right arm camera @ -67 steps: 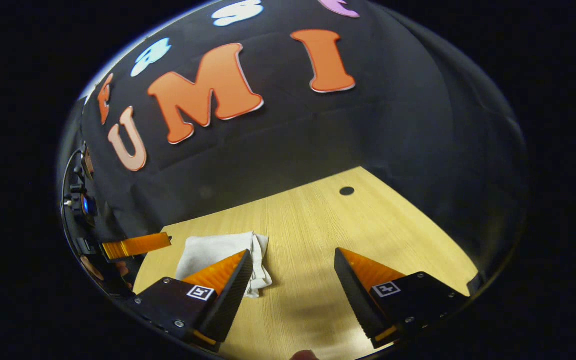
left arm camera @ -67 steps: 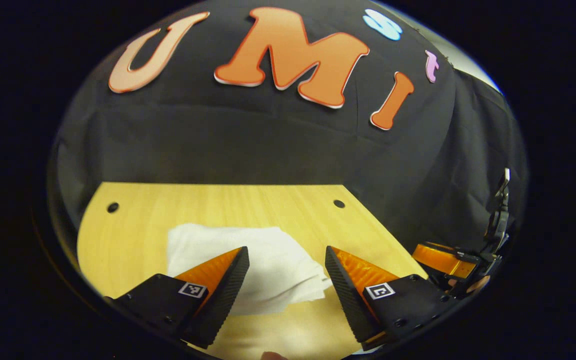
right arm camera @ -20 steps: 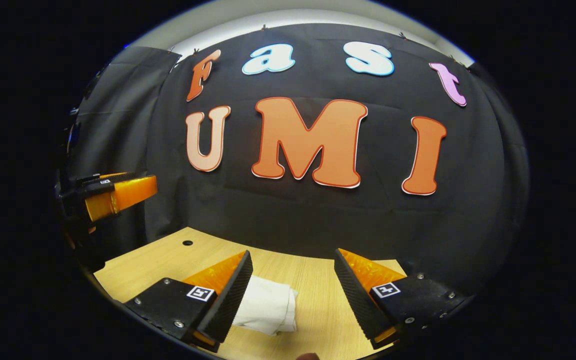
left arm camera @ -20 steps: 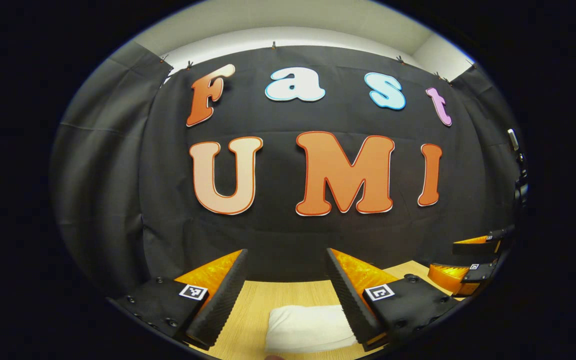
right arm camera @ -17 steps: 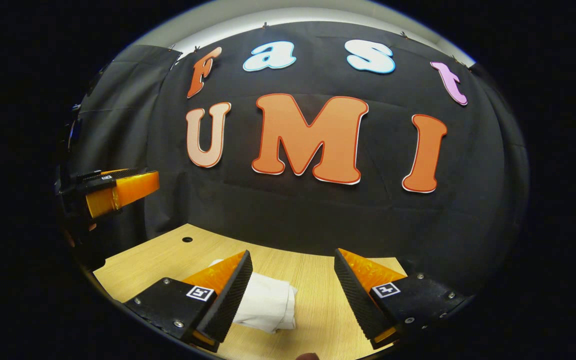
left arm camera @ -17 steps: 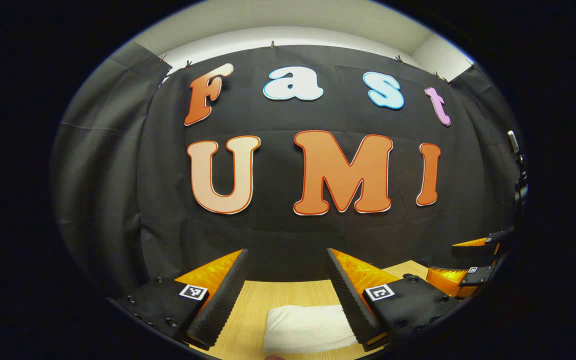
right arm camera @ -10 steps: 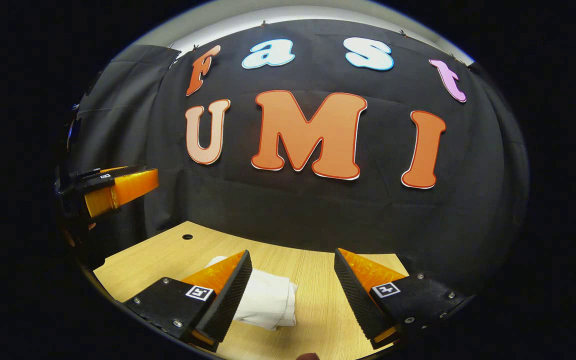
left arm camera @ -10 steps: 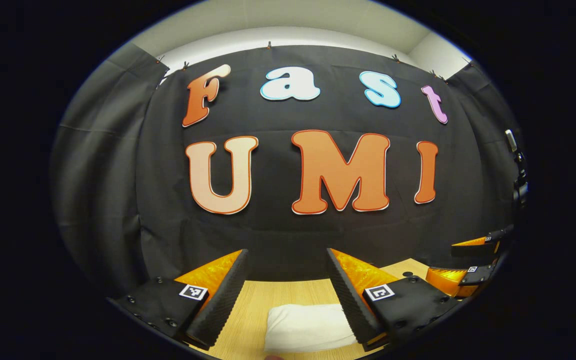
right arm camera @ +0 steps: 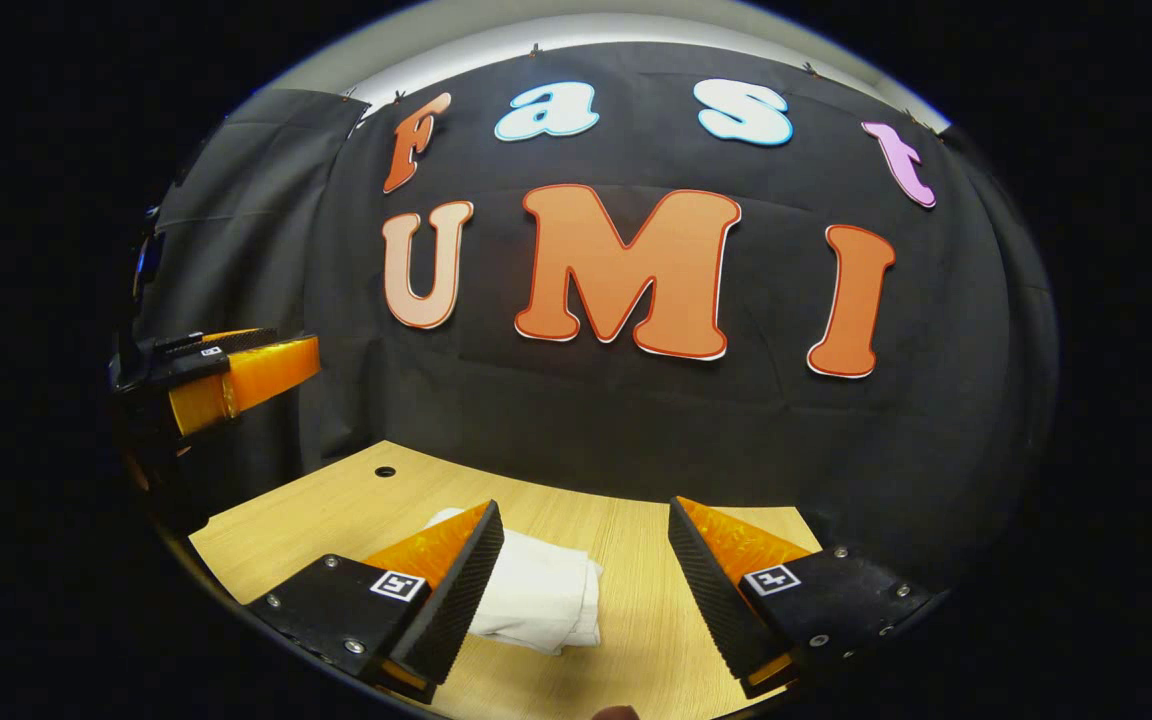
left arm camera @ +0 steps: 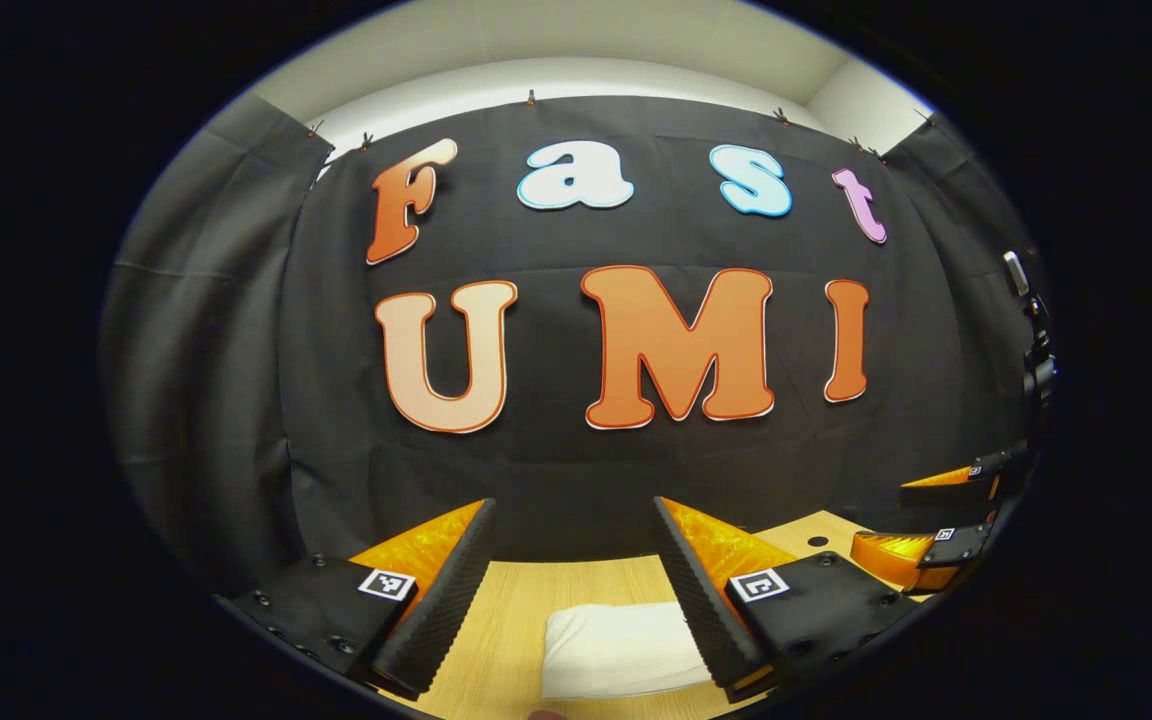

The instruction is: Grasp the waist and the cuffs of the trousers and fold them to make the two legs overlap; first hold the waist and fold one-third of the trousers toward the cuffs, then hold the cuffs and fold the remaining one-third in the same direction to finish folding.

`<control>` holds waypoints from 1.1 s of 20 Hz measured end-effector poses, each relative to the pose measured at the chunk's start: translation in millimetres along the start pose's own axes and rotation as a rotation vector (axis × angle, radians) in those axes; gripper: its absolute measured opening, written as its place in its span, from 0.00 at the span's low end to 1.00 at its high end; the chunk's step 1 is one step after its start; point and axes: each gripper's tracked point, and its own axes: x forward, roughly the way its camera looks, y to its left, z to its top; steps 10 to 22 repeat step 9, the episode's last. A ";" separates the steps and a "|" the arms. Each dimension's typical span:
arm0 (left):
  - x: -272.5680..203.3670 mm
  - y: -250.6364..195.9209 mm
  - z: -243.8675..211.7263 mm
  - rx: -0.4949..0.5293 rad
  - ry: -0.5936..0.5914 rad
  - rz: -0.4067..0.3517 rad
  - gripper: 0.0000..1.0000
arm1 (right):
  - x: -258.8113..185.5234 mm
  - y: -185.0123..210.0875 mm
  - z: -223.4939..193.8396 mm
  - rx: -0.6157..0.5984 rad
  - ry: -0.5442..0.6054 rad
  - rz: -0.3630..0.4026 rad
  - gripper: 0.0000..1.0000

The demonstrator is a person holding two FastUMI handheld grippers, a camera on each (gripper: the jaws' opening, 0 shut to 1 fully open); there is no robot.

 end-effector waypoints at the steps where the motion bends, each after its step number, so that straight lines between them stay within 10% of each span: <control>1: -1.7 0.7 0.4 0.005 -0.002 0.001 1.00 | -0.1 1.7 1.1 -0.004 -0.002 0.006 1.00; 22: -11.2 -0.5 1.4 0.006 -0.002 0.008 0.96 | -13.0 4.9 5.6 0.005 -0.020 0.015 1.00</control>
